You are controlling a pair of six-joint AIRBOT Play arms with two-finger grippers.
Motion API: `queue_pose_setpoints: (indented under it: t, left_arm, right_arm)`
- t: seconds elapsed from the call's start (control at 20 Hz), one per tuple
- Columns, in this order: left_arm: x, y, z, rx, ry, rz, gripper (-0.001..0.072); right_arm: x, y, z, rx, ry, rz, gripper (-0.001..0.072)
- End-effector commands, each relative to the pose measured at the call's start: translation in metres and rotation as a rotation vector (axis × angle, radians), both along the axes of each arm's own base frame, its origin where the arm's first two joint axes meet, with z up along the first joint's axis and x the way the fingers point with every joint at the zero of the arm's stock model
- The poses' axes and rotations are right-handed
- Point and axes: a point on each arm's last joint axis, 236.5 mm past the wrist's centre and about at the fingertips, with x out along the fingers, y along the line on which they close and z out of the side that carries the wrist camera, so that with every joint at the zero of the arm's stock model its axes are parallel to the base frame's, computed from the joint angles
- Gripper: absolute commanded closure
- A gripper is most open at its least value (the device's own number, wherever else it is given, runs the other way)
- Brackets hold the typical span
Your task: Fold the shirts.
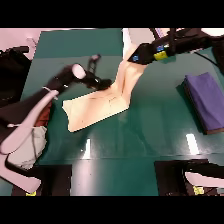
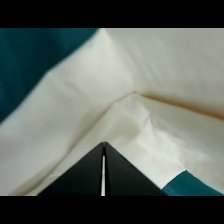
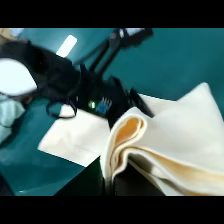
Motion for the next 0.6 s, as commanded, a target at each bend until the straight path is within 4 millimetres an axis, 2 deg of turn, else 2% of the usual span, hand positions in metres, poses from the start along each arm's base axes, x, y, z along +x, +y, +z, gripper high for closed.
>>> queue_pose_setpoints:
  t: [0.0,0.15,0.2,0.25,0.3,0.35,0.4,0.45,0.55]
  left_arm:
    - [0.024,0.088,0.084,0.058,-0.166,0.11,0.0678]
    - [0.024,0.173,0.178,0.104,-0.372,0.251,0.0678]
    - [0.018,0.194,0.201,0.121,-0.422,0.287,0.0678]
    - [0.011,0.211,0.219,0.138,-0.46,0.316,0.0678]
    - [0.004,0.224,0.234,0.153,-0.489,0.337,0.0678]
    - [-0.003,0.232,0.243,0.166,-0.506,0.349,0.0678]
    - [-0.008,0.234,0.248,0.173,-0.511,0.35,0.0678]
    - [-0.011,0.235,0.249,0.182,-0.514,0.343,0.0678]
    - [-0.015,0.228,0.244,0.181,-0.492,0.323,0.0678]
  right_arm:
    - [-0.021,0.069,0.008,0.126,0.011,0.105,0.0692]
    - [-0.053,0.167,-0.012,0.222,0.011,0.242,0.0687]
    - [-0.064,0.196,-0.024,0.237,0.002,0.27,0.0593]
    - [-0.074,0.221,-0.037,0.242,-0.011,0.287,0.0366]
    - [-0.08,0.236,-0.047,0.24,-0.01,0.292,0.0252]
    - [-0.083,0.243,-0.054,0.236,-0.007,0.296,0.0251]
    - [-0.082,0.242,-0.056,0.227,-0.01,0.296,0.0251]
    - [-0.074,0.232,-0.056,0.209,-0.017,0.29,0.0252]
    - [-0.052,0.196,-0.065,0.116,-0.033,0.275,0.0252]
